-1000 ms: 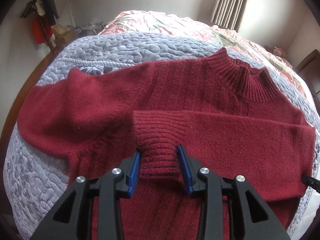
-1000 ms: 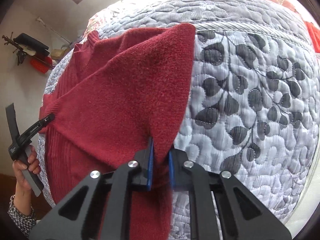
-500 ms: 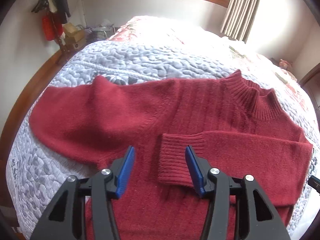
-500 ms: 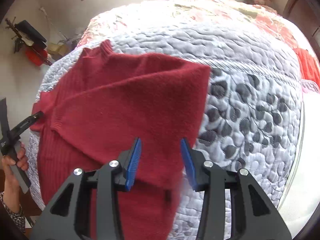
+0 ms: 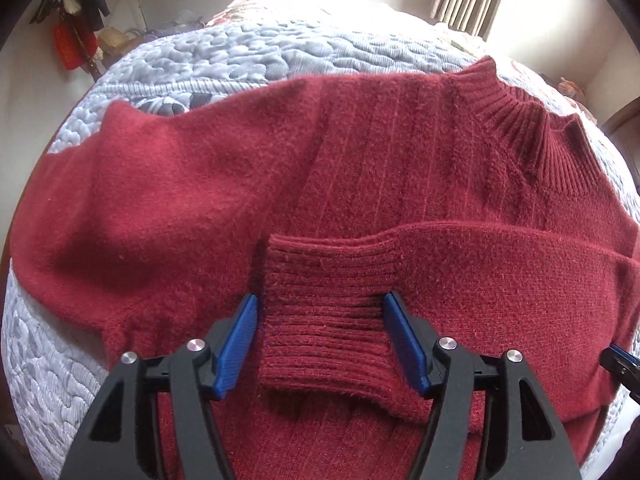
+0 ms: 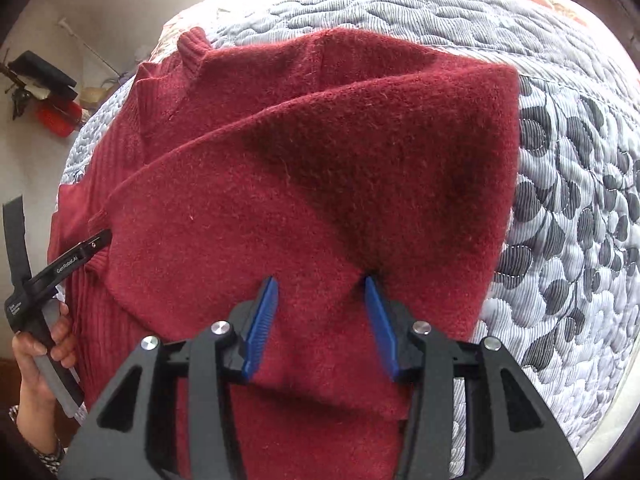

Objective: Fold small clothes
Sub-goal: 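Lift the held sleeve with the left gripper and fold it across the body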

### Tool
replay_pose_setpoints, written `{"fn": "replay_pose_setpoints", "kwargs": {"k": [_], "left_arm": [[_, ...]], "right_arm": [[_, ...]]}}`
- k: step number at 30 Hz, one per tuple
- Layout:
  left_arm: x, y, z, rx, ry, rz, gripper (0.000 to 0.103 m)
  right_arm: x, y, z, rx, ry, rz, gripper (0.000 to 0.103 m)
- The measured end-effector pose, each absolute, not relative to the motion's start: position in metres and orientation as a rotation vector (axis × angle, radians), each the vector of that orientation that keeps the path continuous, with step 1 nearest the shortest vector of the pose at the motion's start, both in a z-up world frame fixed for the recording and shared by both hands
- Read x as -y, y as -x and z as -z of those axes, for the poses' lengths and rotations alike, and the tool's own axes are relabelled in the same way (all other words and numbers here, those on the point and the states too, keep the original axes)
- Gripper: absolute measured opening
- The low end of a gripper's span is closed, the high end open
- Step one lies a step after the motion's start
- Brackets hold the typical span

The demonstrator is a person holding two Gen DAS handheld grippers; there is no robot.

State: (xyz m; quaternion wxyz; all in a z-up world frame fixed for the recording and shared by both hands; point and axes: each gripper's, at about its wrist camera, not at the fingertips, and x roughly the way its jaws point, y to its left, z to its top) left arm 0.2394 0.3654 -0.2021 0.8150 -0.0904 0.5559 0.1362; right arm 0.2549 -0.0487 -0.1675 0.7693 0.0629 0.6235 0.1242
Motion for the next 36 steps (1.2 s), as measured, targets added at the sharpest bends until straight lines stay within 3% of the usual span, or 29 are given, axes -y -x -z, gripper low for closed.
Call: {"fn": "replay_pose_setpoints", "kwargs": {"k": [6,13,22,33,36], "left_arm": [[-0.39,-0.213,0.164,-1.143,0.212,-0.261,0.066],[-0.519,-0.159,0.137,-1.122,0.296,-0.431,0.068],[-0.692,-0.114,0.162,-1.136,0.508,-0.638,0.071],[-0.766,-0.138,0.197,-1.085,0.747,-0.602,0.08],[-0.774,-0.142,0.201,-1.069,0.773,-0.603,0.076]], "right_arm": [[0.01,-0.244,0.129,-1.303,-0.137,-0.27,0.061],[-0.049,-0.23,0.111,-1.294,-0.118,-0.342,0.064],[-0.104,-0.217,0.125,-1.328,-0.088,-0.348,0.064],[-0.12,-0.227,0.143,-1.355,-0.072,-0.297,0.064],[-0.125,-0.229,0.148,-1.362,-0.059,-0.296,0.064]]}}
